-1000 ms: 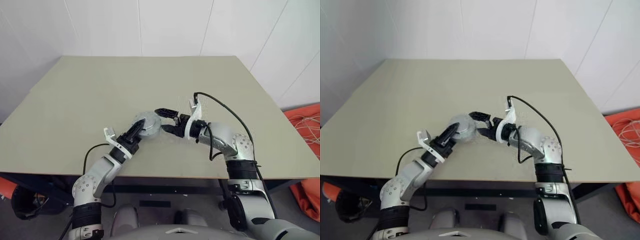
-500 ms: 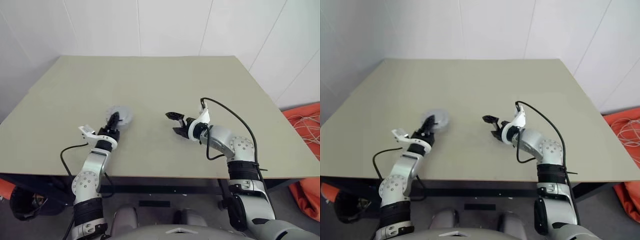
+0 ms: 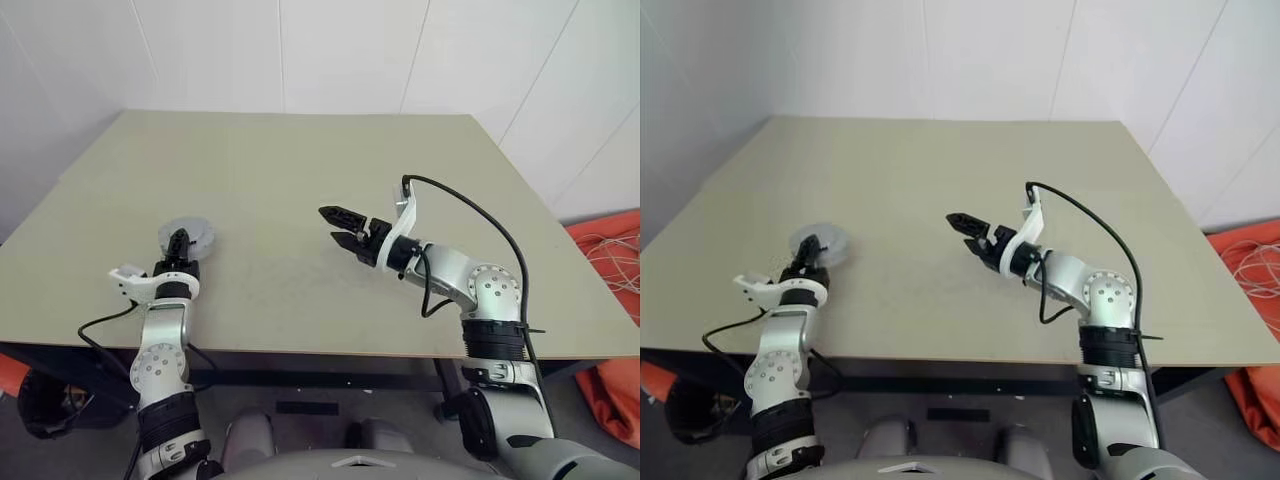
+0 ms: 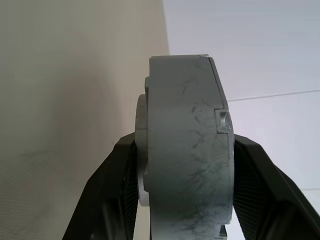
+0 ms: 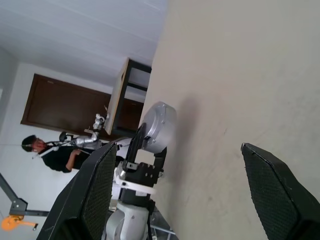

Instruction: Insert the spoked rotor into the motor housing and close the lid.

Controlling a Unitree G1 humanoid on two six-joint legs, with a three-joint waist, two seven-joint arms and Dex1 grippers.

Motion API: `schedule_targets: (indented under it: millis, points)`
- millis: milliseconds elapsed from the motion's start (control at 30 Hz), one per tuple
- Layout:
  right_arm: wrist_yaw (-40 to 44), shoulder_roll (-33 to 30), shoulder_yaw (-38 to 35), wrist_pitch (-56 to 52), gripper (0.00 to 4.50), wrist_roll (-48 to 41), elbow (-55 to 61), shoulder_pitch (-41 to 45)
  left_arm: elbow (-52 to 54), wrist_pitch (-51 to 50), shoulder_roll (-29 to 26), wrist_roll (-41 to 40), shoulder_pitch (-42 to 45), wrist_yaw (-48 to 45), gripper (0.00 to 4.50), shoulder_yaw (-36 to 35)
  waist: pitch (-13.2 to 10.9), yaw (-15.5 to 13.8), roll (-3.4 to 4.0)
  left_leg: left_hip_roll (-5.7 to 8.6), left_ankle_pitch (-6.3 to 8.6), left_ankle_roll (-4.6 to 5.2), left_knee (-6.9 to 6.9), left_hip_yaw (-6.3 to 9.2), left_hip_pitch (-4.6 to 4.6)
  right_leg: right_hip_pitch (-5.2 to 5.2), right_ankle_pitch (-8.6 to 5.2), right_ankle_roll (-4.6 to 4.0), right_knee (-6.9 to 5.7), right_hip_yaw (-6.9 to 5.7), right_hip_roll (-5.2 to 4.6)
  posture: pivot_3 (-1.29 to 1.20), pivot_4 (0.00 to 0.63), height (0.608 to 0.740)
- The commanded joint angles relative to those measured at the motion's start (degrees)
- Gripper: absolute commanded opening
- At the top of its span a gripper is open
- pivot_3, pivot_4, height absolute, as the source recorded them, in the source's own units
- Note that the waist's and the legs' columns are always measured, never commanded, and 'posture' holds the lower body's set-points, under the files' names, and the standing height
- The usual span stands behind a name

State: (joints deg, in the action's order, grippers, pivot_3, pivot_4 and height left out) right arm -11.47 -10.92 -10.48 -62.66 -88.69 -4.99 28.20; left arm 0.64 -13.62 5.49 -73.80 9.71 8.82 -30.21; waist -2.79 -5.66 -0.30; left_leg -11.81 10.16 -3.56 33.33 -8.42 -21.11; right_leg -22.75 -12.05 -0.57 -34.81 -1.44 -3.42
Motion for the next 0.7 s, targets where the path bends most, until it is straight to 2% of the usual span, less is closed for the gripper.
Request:
schedule_targets:
  millis: [33, 367, 567, 700]
  points:
    - [1.4, -0.3, 0.0, -0.4, 4.50, -0.1, 3.0, 0.5, 0.9, 3.2, 2.9, 0.1, 2.6, 1.1, 2.11, -0.7, 0.0, 0.0, -0.06, 0.00, 0.00, 0.00, 0.00, 0.00, 0.00, 0.00, 0.00, 0.01, 0.00, 0.00, 0.00, 0.00, 0.000, 0.740]
    - [2.3, -0.3, -0.4, -0.6, 4.50, 1.4, 2.5, 0.8, -0.9, 6.0, 4.0, 0.6, 2.8, 5.7, 2.11, -1.0, 0.1, 0.0, -0.30, 0.00, 0.00, 0.00, 0.01, 0.03, -0.01, 0.01, 0.02, 0.01, 0.00, -0.01, 0.00, 0.00, 0.000, 0.740]
    - [2.2, -0.1, -0.4, -0.7, 4.50, 1.9, 2.4, 0.6, 2.5, 3.4, 4.6, 2.9, -1.3, 12.7, 2.11, 1.4, 0.1, 0.1, -0.33, 0.01, 0.00, 0.00, 0.00, 0.03, 0.11, 0.15, 0.02, 0.00, 0.00, -0.01, -0.01, 0.00, 0.000, 0.740]
    - [2.5, 0.1, -0.4, -0.7, 4.50, 2.2, 2.2, 0.6, 6.3, 1.9, 4.9, 4.0, -4.4, 17.0, 3.42, 3.3, 0.1, 0.2, -0.33, -0.01, 0.01, 0.02, 0.00, 0.03, 0.11, 0.17, 0.01, 0.00, 0.01, 0.00, 0.00, 0.00, 0.000, 0.740]
